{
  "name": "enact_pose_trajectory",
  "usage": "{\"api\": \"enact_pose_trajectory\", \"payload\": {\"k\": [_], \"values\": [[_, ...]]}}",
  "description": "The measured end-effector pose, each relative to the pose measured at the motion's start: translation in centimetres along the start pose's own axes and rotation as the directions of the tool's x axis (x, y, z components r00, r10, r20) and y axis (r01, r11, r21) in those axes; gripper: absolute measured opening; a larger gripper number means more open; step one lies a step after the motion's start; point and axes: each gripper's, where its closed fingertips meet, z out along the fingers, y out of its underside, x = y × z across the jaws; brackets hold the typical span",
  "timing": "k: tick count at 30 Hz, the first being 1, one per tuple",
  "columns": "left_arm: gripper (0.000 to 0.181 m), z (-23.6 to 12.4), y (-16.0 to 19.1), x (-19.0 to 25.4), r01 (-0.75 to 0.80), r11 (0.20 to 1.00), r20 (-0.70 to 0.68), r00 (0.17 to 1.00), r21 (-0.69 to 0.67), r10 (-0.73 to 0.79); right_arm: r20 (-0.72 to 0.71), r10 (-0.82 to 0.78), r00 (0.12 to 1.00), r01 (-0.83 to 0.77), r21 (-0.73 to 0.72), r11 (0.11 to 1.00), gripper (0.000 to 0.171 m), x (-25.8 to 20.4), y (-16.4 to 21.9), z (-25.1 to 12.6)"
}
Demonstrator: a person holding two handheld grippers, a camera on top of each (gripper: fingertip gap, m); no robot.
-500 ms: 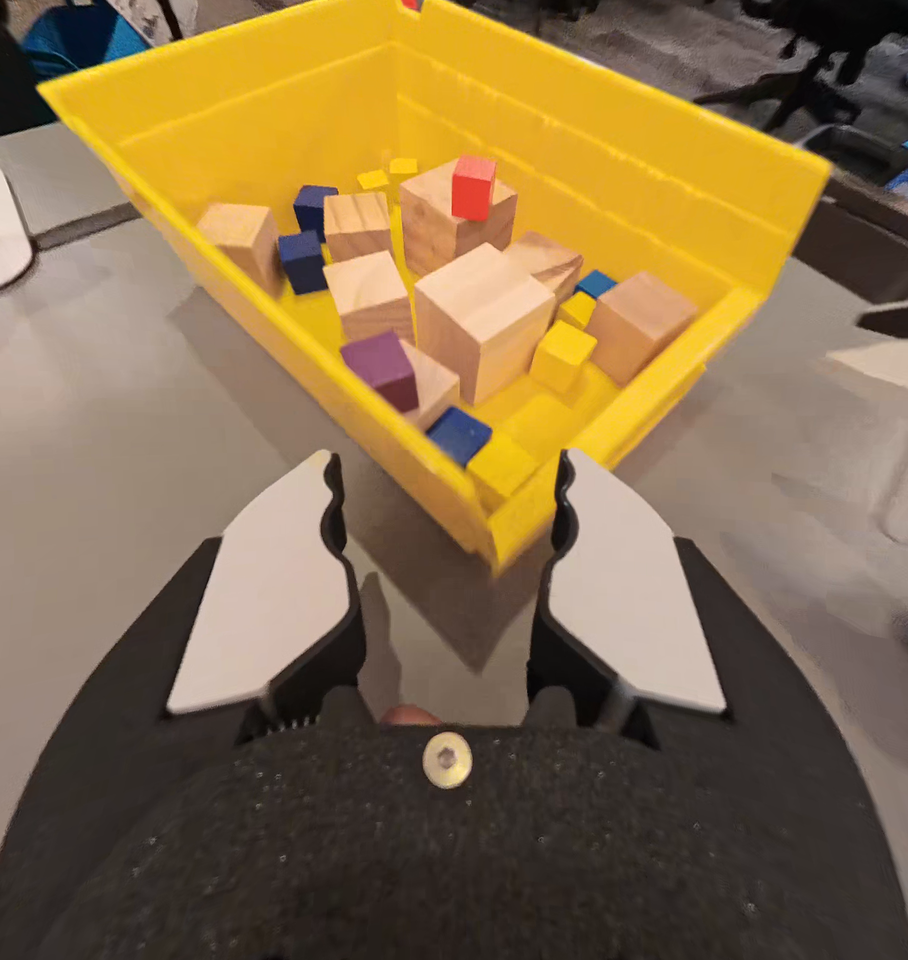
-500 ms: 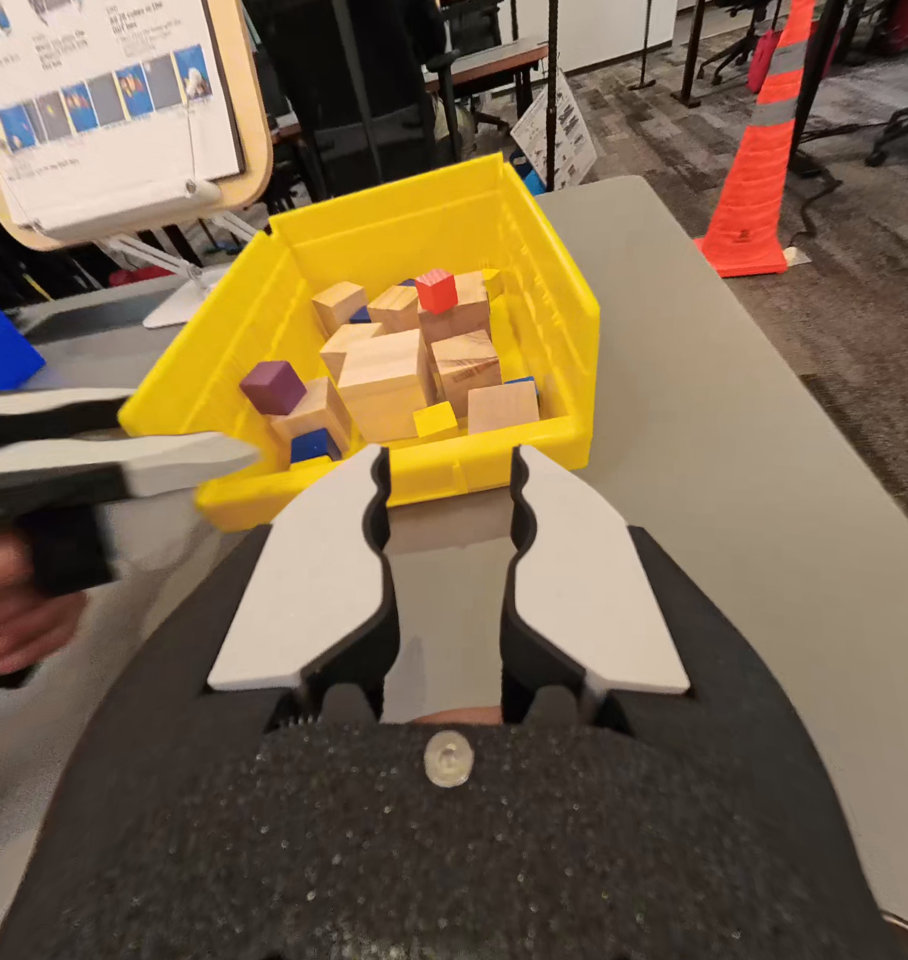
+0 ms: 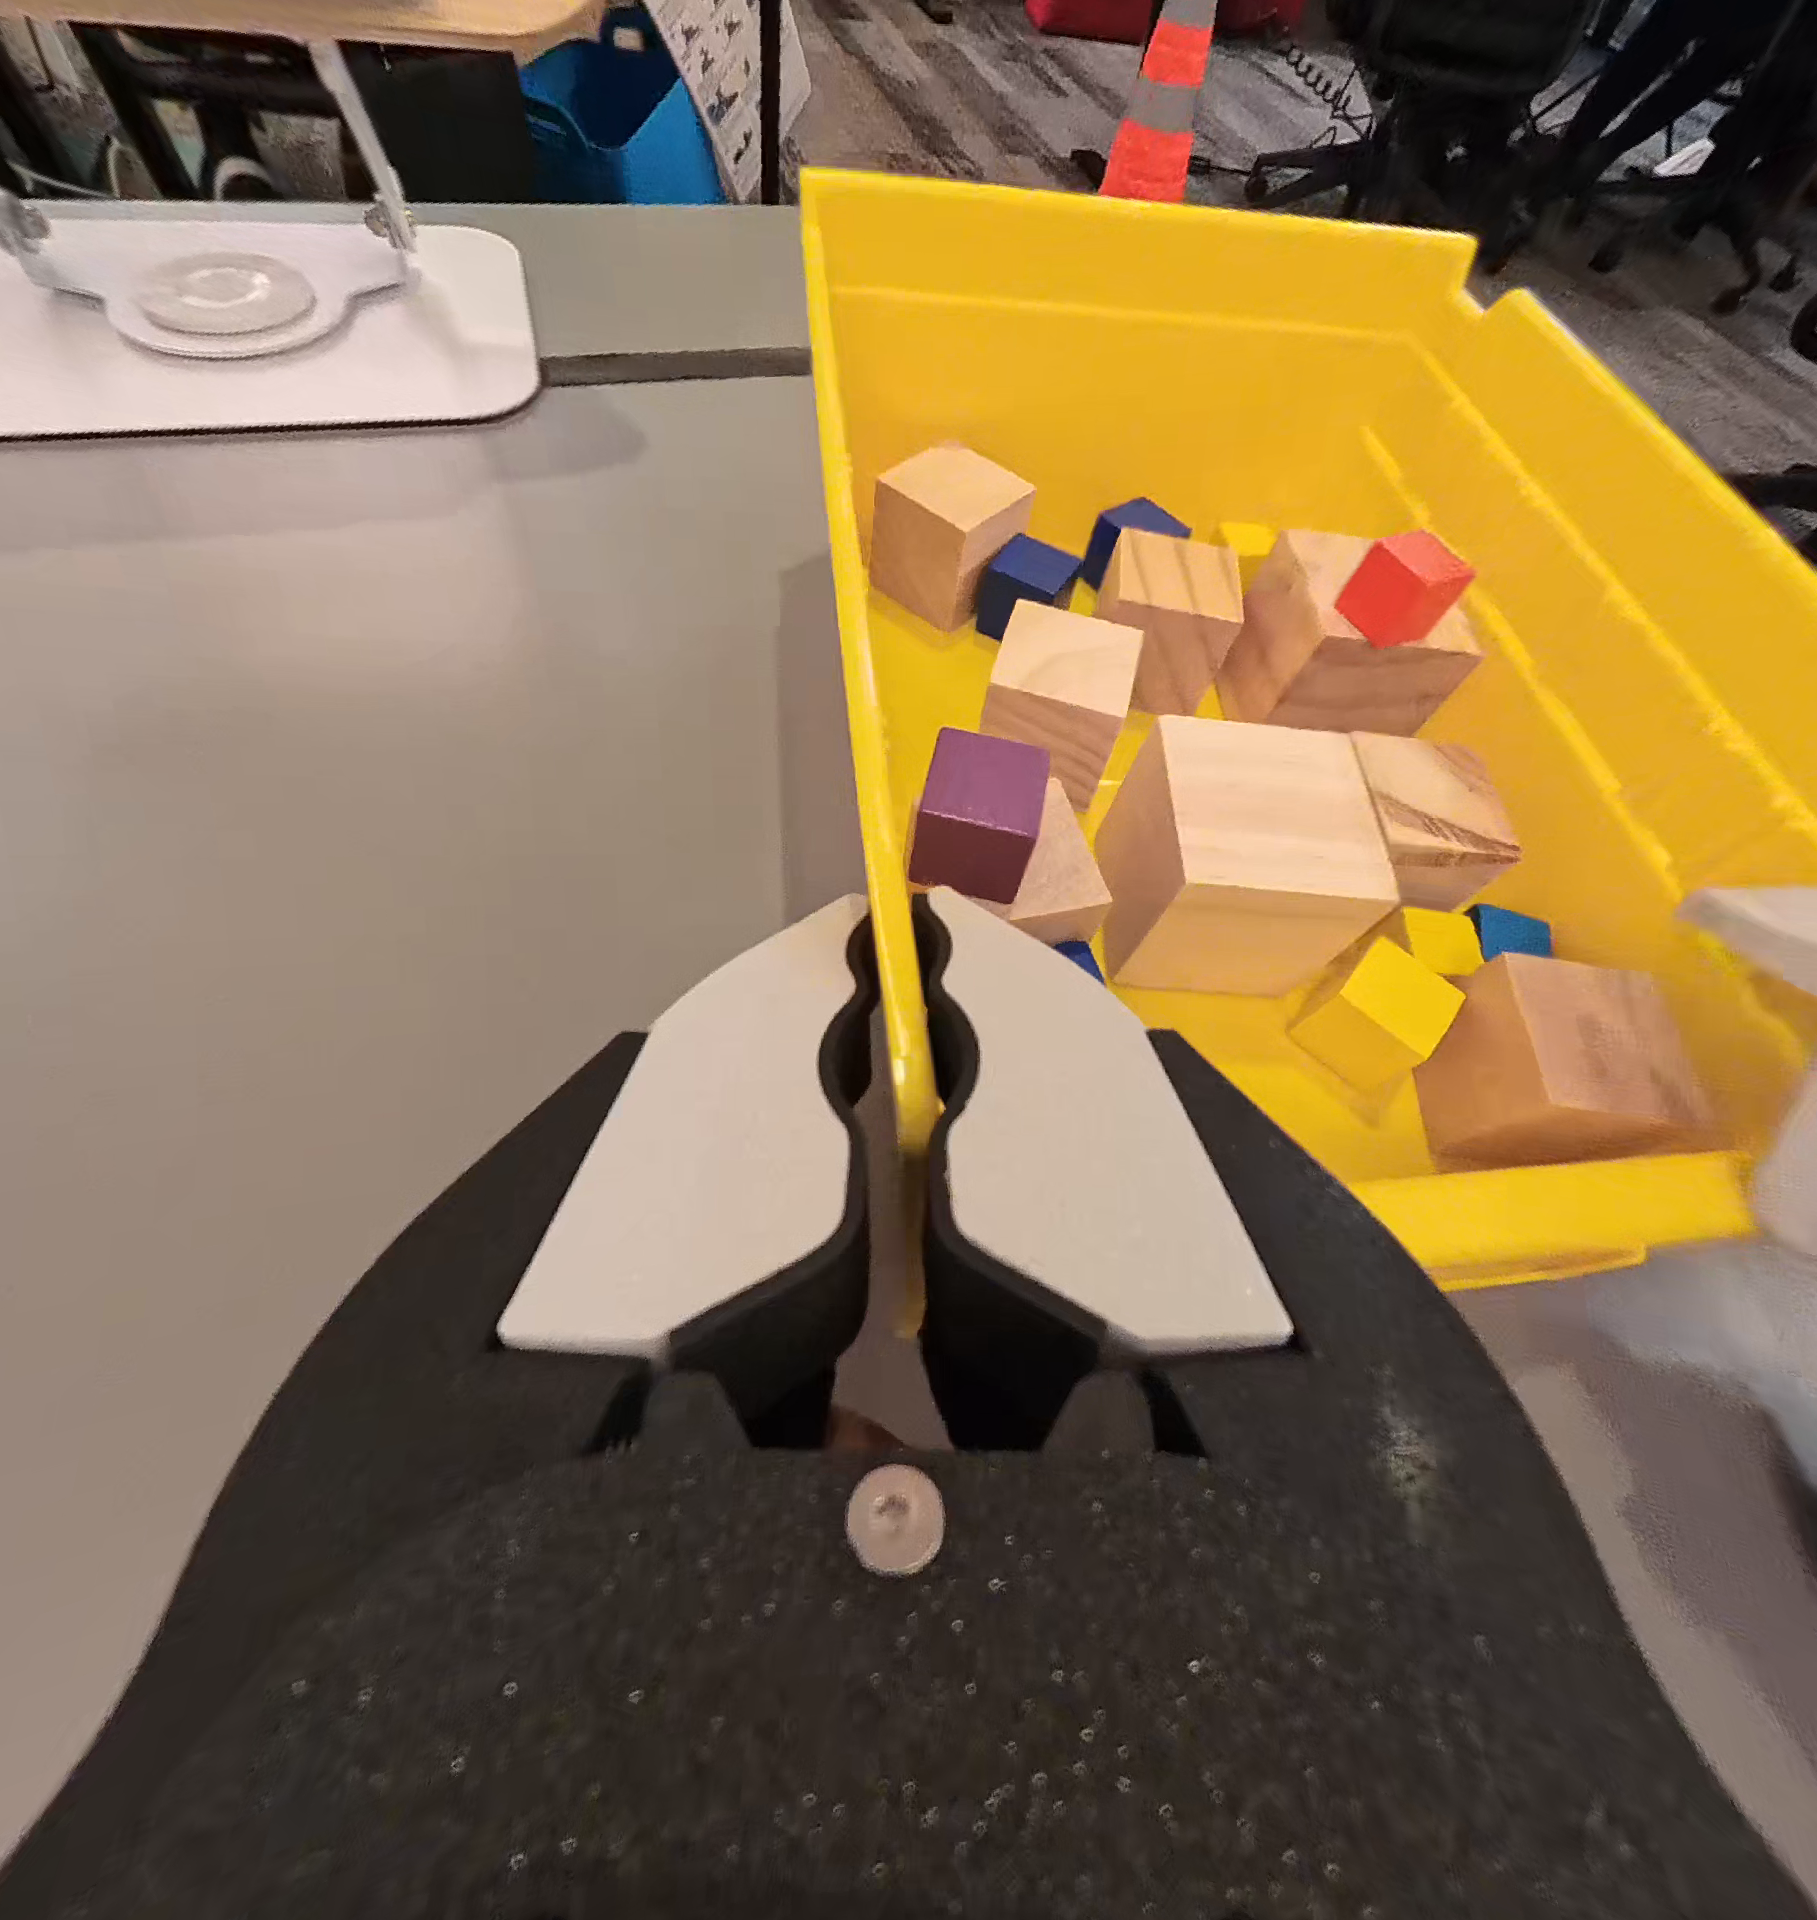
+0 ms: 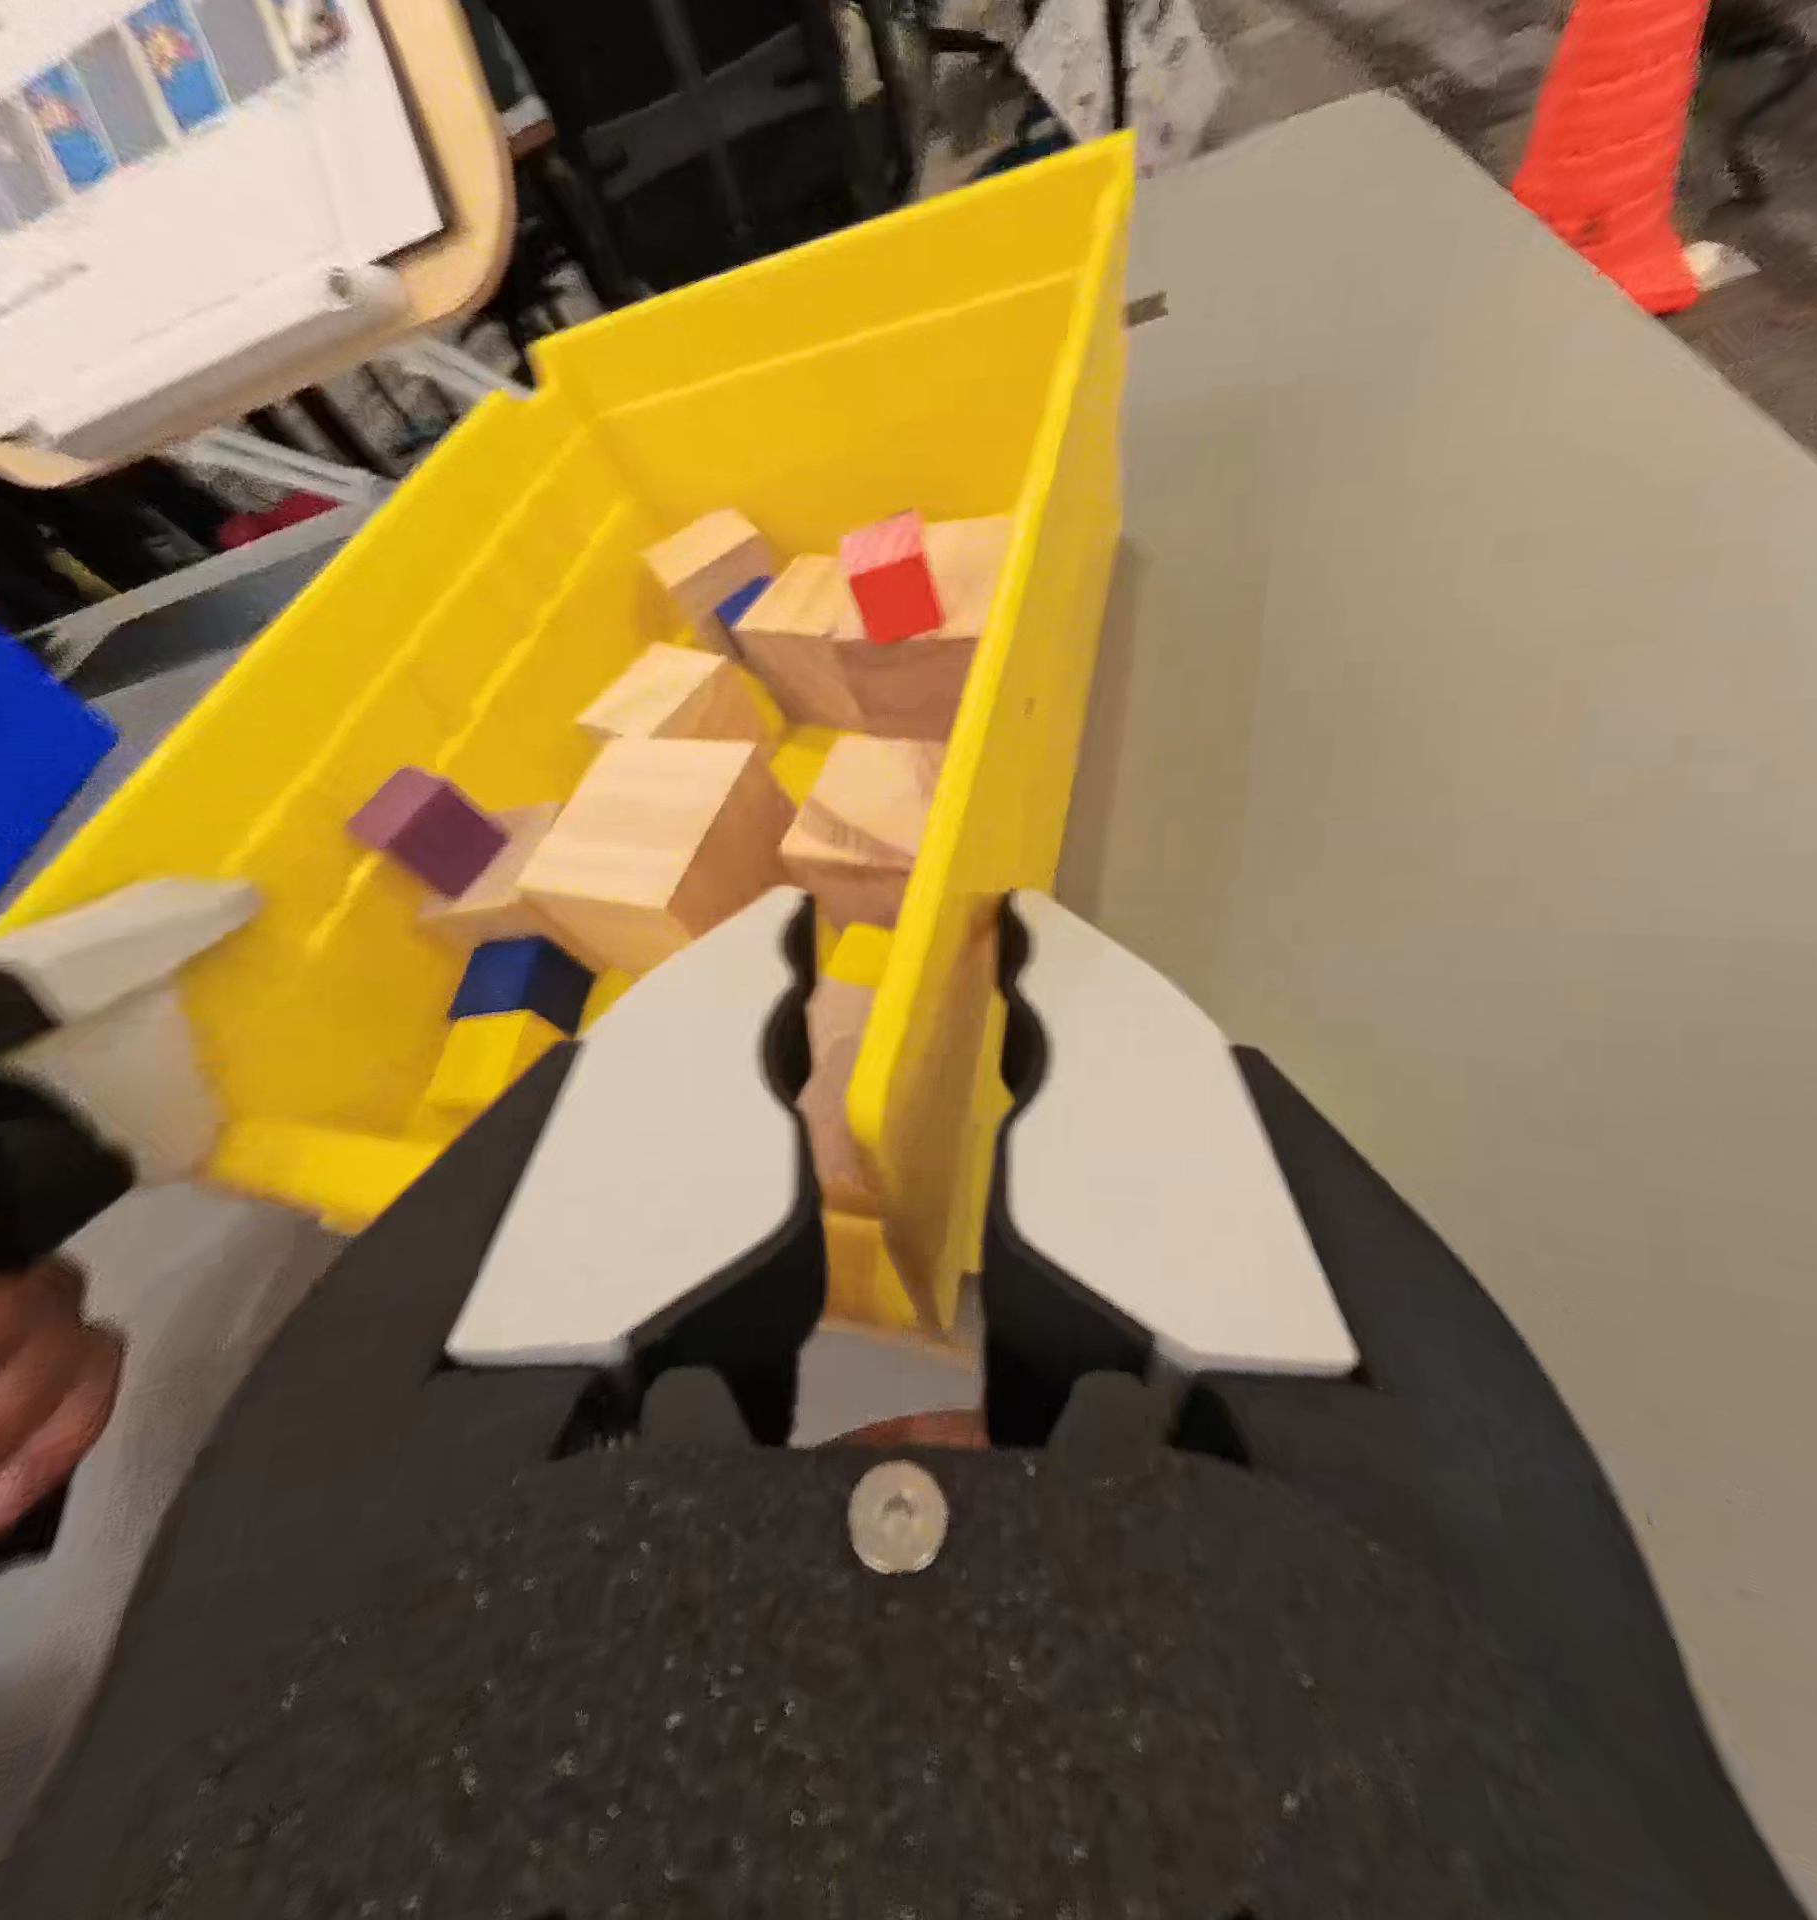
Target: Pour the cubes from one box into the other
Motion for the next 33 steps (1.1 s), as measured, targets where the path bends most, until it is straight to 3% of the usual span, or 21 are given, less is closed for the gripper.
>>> {"api": "enact_pose_trajectory", "payload": {"k": [1,2,6,9,13,16,18,20,22,24,26,29,31,33], "values": [[0.005,-0.7,0.0,-0.5,-0.005,1.000,0.001,1.000,0.005,0.005,-0.076,-0.009,0.997,0.010,0.008,1.000,0.011,0.2,-0.2,-0.4],[0.005,-1.5,0.0,-0.9,-0.012,1.000,-0.007,1.000,0.013,0.012,-0.131,-0.084,0.988,0.086,0.014,0.996,0.005,-0.2,-0.5,-0.7],[0.005,-4.7,-0.5,-6.2,0.001,0.999,0.046,0.999,0.046,-0.003,-0.139,-0.115,0.984,0.122,0.041,0.992,0.002,-6.1,-0.4,0.1],[0.005,-7.0,-0.9,-13.1,0.025,0.996,0.124,0.992,0.085,-0.035,-0.087,-0.205,0.975,0.208,0.027,0.978,0.002,-13.1,0.3,2.6],[0.005,-9.4,-0.4,-22.1,-0.052,0.995,0.212,0.977,0.083,0.033,0.016,-0.239,0.971,0.239,-0.028,0.971,0.003,-21.4,3.8,6.5],[0.005,-8.8,0.9,-26.1,0.031,0.999,0.166,0.986,0.023,-0.034,-0.011,-0.269,0.963,0.269,-0.019,0.963,0.004,-24.7,4.8,7.6],[0.010,-8.8,1.2,-26.4,0.018,1.000,0.076,0.997,0.023,-0.020,-0.073,-0.298,0.952,0.299,0.005,0.954,0.003,-24.7,4.3,7.8],[0.041,-11.5,-1.3,-26.6,0.078,0.991,0.021,0.997,0.113,-0.081,-0.075,-0.314,0.947,0.319,0.068,0.945,0.021,-24.6,3.3,6.4],[0.051,-16.2,-6.6,-27.3,0.094,0.946,-0.022,0.995,0.310,-0.092,-0.024,-0.333,0.943,0.333,0.139,0.933,0.033,-25.0,2.1,4.4],[0.046,-20.1,-10.0,-31.0,0.064,0.932,0.092,0.990,0.356,-0.104,0.043,-0.386,0.922,0.372,0.186,0.910,0.036,-26.1,1.4,2.4],[0.047,-22.7,-10.7,-36.7,-0.003,0.957,0.283,0.955,0.290,-0.083,0.126,-0.510,0.851,0.488,0.168,0.856,0.040,-27.9,2.4,1.3],[0.048,-24.5,-6.9,-45.5,-0.045,0.991,0.481,0.876,0.126,-0.022,0.345,-0.538,0.769,0.549,0.074,0.832,0.045,-31.5,5.6,-0.1],[0.052,-24.3,-2.4,-49.0,0.024,0.999,0.468,0.882,0.047,-0.043,0.479,-0.505,0.718,0.543,0.069,0.837,0.049,-34.4,7.4,-1.4],[0.051,-23.3,0.6,-51.4,0.090,0.994,0.438,0.892,0.063,-0.109,0.559,-0.465,0.686,0.524,0.064,0.849,0.049,-36.9,9.2,-2.2]]}}
